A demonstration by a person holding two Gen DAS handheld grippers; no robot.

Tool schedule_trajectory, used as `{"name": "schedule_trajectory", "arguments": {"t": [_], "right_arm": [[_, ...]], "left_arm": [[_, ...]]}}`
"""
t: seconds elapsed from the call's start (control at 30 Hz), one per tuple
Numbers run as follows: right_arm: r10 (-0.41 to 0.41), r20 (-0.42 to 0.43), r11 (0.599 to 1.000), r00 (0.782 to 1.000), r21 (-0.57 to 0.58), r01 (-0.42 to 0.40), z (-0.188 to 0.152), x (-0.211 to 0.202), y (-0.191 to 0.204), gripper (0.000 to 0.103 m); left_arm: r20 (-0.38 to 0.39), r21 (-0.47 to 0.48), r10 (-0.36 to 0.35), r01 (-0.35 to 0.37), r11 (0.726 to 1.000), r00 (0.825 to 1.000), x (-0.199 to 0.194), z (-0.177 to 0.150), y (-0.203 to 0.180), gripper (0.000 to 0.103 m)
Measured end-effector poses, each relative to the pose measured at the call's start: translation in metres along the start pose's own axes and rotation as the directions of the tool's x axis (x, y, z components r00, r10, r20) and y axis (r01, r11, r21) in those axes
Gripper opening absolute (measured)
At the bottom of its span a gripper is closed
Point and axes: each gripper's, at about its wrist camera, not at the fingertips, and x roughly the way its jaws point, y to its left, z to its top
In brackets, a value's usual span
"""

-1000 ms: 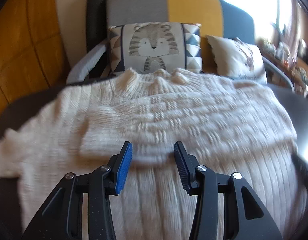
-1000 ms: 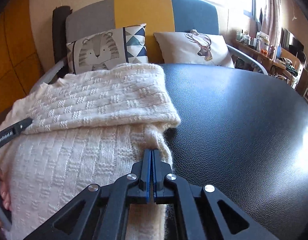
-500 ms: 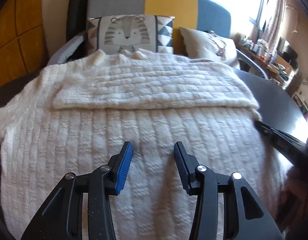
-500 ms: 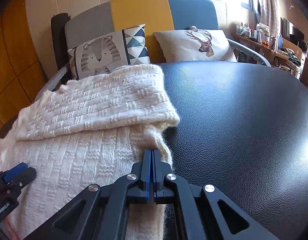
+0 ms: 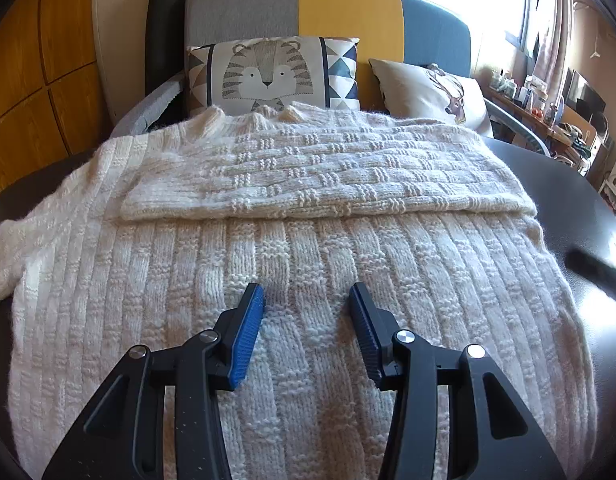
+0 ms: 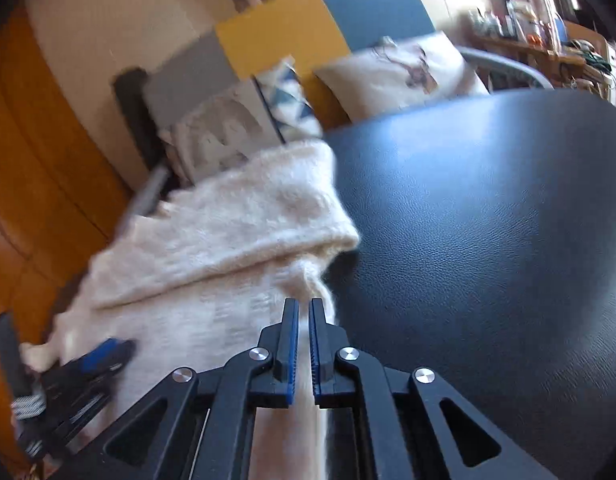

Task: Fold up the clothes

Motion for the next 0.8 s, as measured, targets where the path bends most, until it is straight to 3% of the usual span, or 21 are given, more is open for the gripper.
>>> {"name": "schedule_trajectory", "arguments": {"t": [0.07,0.17,0.23,0.37,0.47,0.57,0.67,0.7,0.8], "right_arm": [[0.023,-0.022,0.996,0.999,-0.083,-0.025,-0.015,-0.007,0.014,0.005],[-0.006,-0.066,0.980,0.998,-0.200,-0.008,-0.032,-0.003,0.031,0.005],[-0.081,-0.085,0.979,0.993,-0.192,0.063,-0.031,0.004,0.026,0.005],[-0.126,-0.063,0.982,0.990,-0.151,0.115,-0.030,0.006,0.002,0.000],[-0.096,-0.065,0.990,0.993,-0.105,0.089,-0.030,0.006,-0.009,0.000],[-0.126,-0.071,0.983,0.989,-0.143,0.115,-0.030,0.007,-0.002,0.000],[-0.058,-0.080,0.995,0.995,-0.092,0.050,-0.030,-0.011,0.000,0.005],[-0.018,-0.075,0.998,0.997,-0.062,0.013,-0.033,-0.022,0.000,0.012],[0.071,-0.106,0.993,0.992,-0.083,-0.080,-0.054,-0.041,0.007,0.017]], "left_arm": [[0.000,-0.003,-0.003,0.003,1.000,1.000,0.000,0.000,0.001,0.048],[0.000,-0.007,-0.009,0.009,1.000,1.000,-0.001,0.000,0.001,0.048],[0.000,-0.011,-0.014,0.014,1.000,1.000,-0.001,0.000,0.002,0.048],[0.002,-0.010,-0.015,0.015,1.000,1.000,0.000,0.000,0.001,0.048],[0.002,-0.010,-0.015,0.015,1.000,1.000,0.000,0.000,0.001,0.048],[0.001,-0.011,-0.017,0.017,1.000,1.000,-0.001,0.000,0.001,0.048],[0.000,-0.015,-0.021,0.021,1.000,1.000,-0.001,0.000,0.002,0.048],[0.001,-0.016,-0.022,0.022,1.000,1.000,-0.001,0.000,0.002,0.049],[0.002,-0.013,-0.020,0.020,1.000,1.000,-0.001,0.000,0.001,0.049]]}}
